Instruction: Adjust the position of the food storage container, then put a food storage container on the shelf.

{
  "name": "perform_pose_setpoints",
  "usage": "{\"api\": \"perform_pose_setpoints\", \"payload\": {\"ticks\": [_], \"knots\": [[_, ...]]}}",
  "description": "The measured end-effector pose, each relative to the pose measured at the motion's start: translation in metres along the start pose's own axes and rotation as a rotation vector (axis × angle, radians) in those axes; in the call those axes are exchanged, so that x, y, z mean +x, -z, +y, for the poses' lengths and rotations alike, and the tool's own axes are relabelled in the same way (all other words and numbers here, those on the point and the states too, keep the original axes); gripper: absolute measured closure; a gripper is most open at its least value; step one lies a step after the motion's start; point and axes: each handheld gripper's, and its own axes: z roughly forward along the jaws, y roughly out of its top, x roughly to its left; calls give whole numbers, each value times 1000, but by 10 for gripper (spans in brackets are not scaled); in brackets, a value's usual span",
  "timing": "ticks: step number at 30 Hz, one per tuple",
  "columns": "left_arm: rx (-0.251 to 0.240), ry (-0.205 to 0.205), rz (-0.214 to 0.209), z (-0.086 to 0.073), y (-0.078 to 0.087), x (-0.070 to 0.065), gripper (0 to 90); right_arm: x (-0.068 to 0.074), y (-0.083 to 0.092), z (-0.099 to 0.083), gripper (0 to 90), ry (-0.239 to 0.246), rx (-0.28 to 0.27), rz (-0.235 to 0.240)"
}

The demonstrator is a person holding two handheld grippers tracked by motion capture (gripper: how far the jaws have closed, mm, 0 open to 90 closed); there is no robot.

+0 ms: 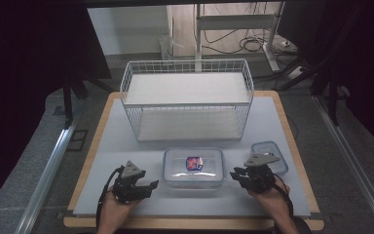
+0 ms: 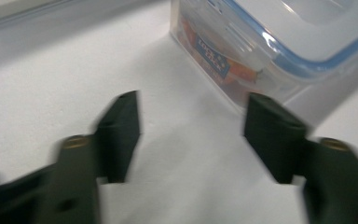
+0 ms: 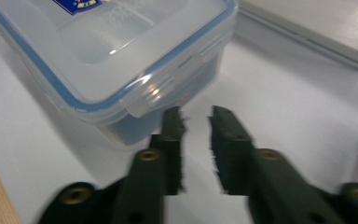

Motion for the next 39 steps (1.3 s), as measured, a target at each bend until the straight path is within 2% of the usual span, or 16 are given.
{"api": "perform_pose_setpoints", "payload": {"ticks": [1, 2, 3, 6, 10, 12, 17, 21, 25, 30, 31, 39], "knots": [[-8, -25, -4, -1, 0, 0, 231, -3, 5, -3, 544, -4, -11, -2], [-8, -25, -4, -1, 0, 0, 209, -3, 5, -3, 544, -4, -11, -2], [-8, -32, -12, -2, 0, 1, 209, -4, 6, -4, 500, -3, -14, -1], [-5, -35, -12, -2, 0, 2, 122, -7, 9, -7, 401, -23, -20, 7], [-4, -41, -4, -4, 0, 4, 105, -10, 9, -8, 325, -39, -34, 9], [-17, -41, -5, -4, 0, 5, 92, -11, 9, -8, 315, -41, -37, 12], [-24, -75, -2, -6, -4, 8, 70, -11, 7, -7, 236, -36, -43, 14], [-48, -49, -21, -6, -4, 11, 49, -11, 5, -7, 192, -46, -39, 16], [-41, -28, -30, -1, 0, 12, 51, -11, 5, -4, 160, -54, -41, 34], [-49, 22, -92, 7, 6, 17, 54, -13, 7, 0, 145, -63, -59, 43], [-48, 23, -111, 10, 7, 17, 52, -14, 8, 2, 136, -71, -69, 52], [-23, 7, -160, 24, 1, 14, 22, -12, 5, 10, 103, -86, -72, 111]]}}
